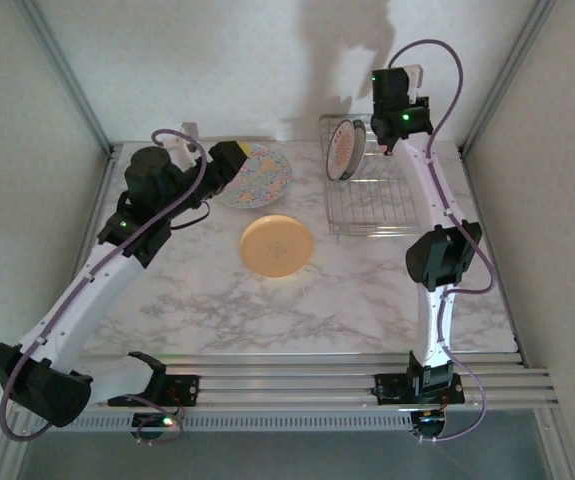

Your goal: Unload the plates from the dish rack

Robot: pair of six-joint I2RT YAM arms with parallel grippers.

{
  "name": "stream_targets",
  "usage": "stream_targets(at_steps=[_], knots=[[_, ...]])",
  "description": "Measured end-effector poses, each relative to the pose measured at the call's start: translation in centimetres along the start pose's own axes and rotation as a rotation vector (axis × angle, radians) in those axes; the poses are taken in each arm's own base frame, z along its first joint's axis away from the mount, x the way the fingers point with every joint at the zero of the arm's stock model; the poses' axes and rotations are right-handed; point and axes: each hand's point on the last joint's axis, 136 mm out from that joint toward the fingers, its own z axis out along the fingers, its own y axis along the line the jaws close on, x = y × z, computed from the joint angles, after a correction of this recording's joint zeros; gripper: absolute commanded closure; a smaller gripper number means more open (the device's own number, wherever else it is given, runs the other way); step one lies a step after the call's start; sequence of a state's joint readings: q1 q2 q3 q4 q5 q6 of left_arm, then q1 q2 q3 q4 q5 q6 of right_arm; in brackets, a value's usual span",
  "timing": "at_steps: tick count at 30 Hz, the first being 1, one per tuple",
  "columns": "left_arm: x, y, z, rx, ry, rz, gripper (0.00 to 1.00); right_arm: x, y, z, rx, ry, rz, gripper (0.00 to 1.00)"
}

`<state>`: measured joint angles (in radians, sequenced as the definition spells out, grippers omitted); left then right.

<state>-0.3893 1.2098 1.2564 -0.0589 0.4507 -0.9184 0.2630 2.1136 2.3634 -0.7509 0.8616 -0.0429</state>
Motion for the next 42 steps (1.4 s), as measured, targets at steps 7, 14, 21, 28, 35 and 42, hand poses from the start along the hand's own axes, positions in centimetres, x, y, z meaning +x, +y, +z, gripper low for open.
stream_targets(at_steps=[7,14,21,28,35,42], knots=[[0.6,0.1,2.1,0.019,0.03,0.0,0.35,-0.6,-5.2,-1.6,0.042,-0.013,0.032,1.0],[2.1,-1.5,5.0,0.07,0.09,0.01,0.35,-0.4,-10.3,-4.8,0.063,-0.029,0.092,1.0],[4.8,-2.3,9.3,0.066,0.186,0.058,0.31,2.0,-11.8,-9.0,-0.1,-0.009,0.207,1.0],[7.8,-1.1,12.9,-0.011,0.276,0.13,0.29,5.0,-9.3,-13.4,-0.407,0.054,0.304,1.0],[10.1,3.0,14.5,-0.134,0.343,0.154,0.29,7.1,-5.0,-16.0,-0.679,0.159,0.381,1.0],[10.9,4.4,14.9,-0.166,0.367,0.16,0.34,8.5,-2.3,-17.2,-0.826,0.254,0.421,1.0]])
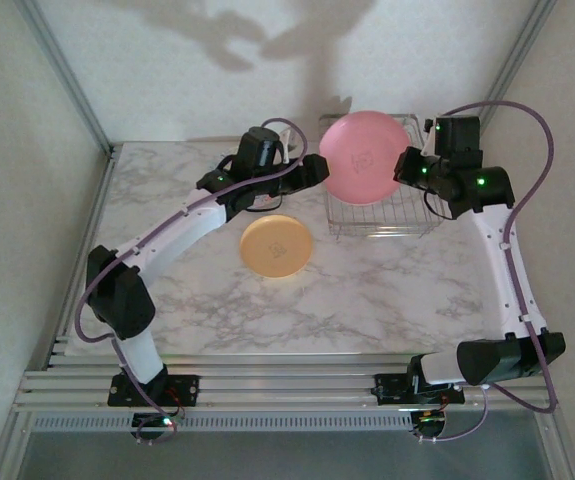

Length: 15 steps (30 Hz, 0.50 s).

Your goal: Unload the plates from the dish rack

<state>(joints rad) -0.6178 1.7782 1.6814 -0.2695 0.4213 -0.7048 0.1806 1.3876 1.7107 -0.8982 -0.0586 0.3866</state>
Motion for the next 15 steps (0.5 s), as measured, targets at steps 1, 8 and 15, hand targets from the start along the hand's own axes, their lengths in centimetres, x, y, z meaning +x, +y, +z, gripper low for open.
stream_targets(at_steps=[1,8,15], knots=[[0.1,0.1,0.1,-0.003,0.003,0.002,0.35,0.1,0.3,0.0,-0.018,0.007,0.007,1.0],[0.4,0.4,0.5,-0.017,0.004,0.009,0.69,0.8,1.3,0.9,-0.078,0.056,0.045,1.0],[-0.2,0.8,0.4,-0.043,-0.026,-0.029,1.0,1.4,1.1,2.6,-0.082,0.099,0.059,1.0]])
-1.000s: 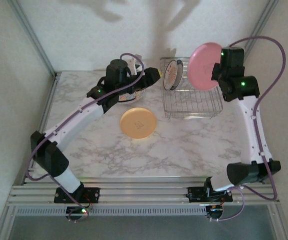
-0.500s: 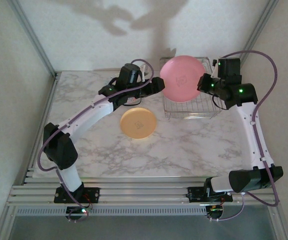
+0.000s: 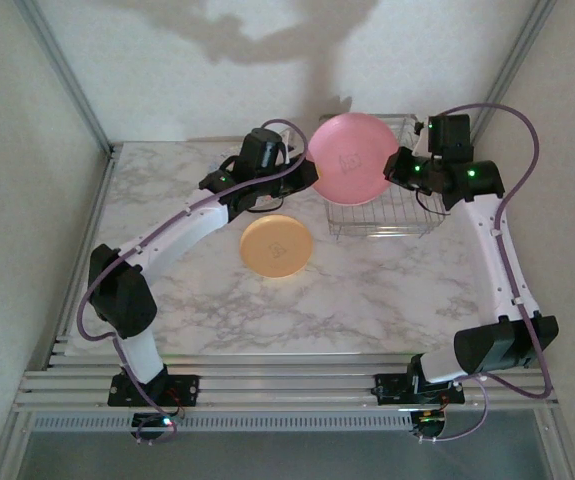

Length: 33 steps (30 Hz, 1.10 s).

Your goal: Unload the plates from the dish rack

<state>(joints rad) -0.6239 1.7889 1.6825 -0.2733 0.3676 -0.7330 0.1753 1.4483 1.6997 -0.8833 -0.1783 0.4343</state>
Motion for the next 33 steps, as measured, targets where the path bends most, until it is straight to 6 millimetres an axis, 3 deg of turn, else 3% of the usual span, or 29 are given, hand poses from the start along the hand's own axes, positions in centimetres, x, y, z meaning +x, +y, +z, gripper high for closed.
stream_targets(at_steps=[3,4,7,10,13,17,23,27,33], knots=[[0.0,0.1,0.0,-0.003,0.0,-0.004,1.0,0.1,0.0,0.1,0.001,0.002,-0.005,1.0],[0.0,0.1,0.0,-0.003,-0.001,-0.005,1.0,0.1,0.1,0.1,0.005,0.001,-0.01,0.96],[-0.5,0.4,-0.1,-0.005,-0.007,-0.017,1.0,0.2,0.5,0.1,0.024,-0.006,-0.053,0.61],[-0.9,1.4,-0.2,-0.009,-0.005,-0.03,1.0,0.3,1.8,-0.1,0.019,-0.019,-0.108,0.36],[-0.9,3.2,-0.4,-0.031,0.008,-0.059,1.0,0.3,3.1,-0.6,0.015,-0.046,-0.164,0.25],[-1.0,6.1,-1.6,-0.071,0.012,-0.096,1.0,-0.1,4.2,-2.0,0.004,-0.101,-0.221,0.2],[0.5,11.1,-6.2,-0.156,-0.001,-0.146,1.0,0.5,6.7,-4.8,-0.072,-0.18,-0.324,0.2],[4.1,15.1,-7.9,-0.231,0.034,-0.189,1.0,2.4,8.0,-4.7,-0.135,-0.155,-0.377,0.21],[10.4,21.4,-8.1,-0.377,0.132,-0.257,1.0,5.7,8.5,-2.6,-0.177,-0.054,-0.405,0.22]])
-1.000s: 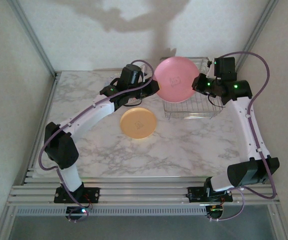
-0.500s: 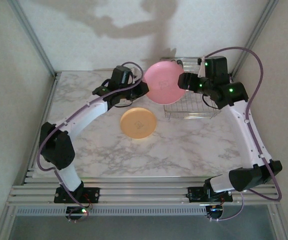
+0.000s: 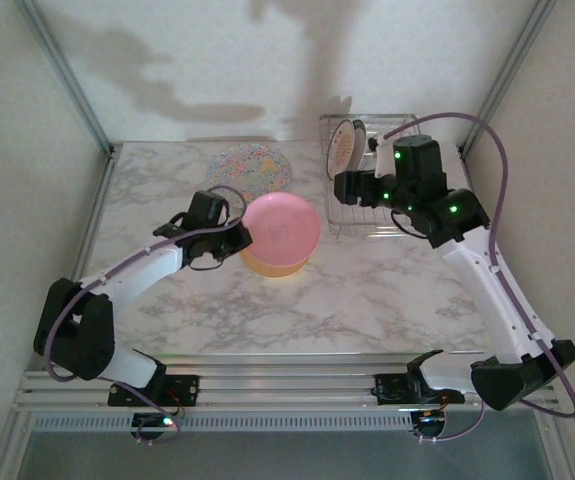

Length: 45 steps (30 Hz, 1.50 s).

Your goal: Unload the plates from the dish rack

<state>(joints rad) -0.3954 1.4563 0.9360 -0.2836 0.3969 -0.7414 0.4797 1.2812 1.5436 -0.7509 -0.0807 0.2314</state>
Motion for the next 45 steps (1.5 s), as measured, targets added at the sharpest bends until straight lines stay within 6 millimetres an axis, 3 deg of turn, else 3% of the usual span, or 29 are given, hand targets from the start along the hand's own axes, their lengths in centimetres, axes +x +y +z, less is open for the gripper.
stream_targets(at_steps=[13,29,37,45], knots=[[1.3,4.1,4.8,-0.104,0.069,-0.06,1.0,0.9,2.3,1.1,-0.078,0.029,-0.003,0.23],[-0.1,5.5,5.4,-0.128,0.044,-0.091,1.0,1.5,2.5,2.0,-0.087,0.052,0.007,0.23],[-0.1,5.0,5.5,-0.107,0.054,-0.089,0.9,1.5,2.7,2.3,-0.092,0.051,0.014,0.22],[-0.3,4.3,5.7,-0.084,0.069,-0.079,0.74,1.7,2.9,2.6,-0.095,0.061,0.012,0.22]])
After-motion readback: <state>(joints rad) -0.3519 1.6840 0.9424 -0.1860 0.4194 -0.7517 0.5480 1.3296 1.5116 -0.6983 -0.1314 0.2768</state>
